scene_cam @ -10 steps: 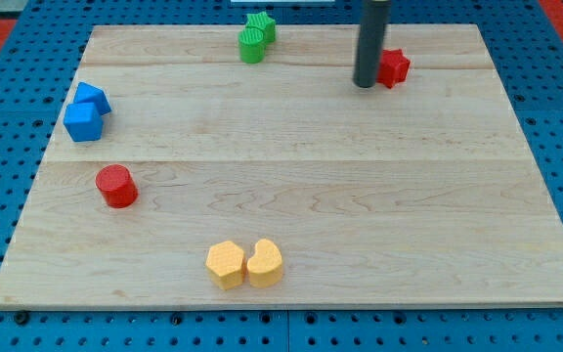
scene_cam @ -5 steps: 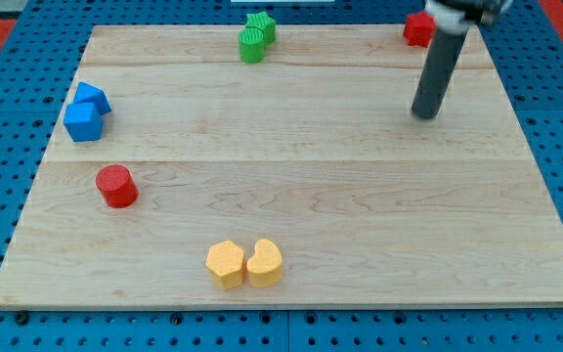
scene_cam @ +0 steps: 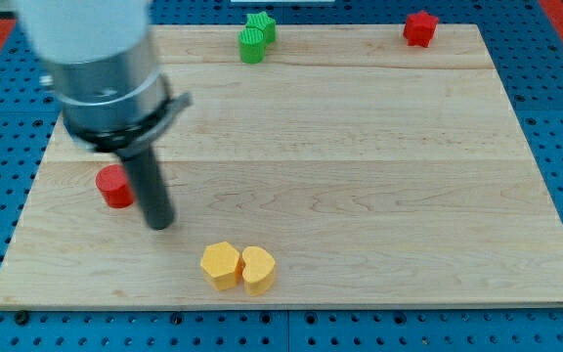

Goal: Push the red circle to the bottom left of the red star

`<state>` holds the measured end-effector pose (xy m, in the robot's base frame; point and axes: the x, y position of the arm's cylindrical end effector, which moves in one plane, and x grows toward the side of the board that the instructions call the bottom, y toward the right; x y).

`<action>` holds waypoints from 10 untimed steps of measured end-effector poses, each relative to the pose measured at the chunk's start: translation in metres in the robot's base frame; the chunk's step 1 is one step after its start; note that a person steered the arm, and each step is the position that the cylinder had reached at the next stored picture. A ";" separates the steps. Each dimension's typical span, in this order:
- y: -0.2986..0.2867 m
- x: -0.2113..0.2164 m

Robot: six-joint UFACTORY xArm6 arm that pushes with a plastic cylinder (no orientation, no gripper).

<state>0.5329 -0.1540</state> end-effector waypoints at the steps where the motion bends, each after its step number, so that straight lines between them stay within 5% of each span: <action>1: -0.058 0.011; 2: -0.056 -0.051; 4: 0.128 -0.124; 8: 0.143 -0.087; 10: 0.255 -0.118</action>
<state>0.4147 0.1009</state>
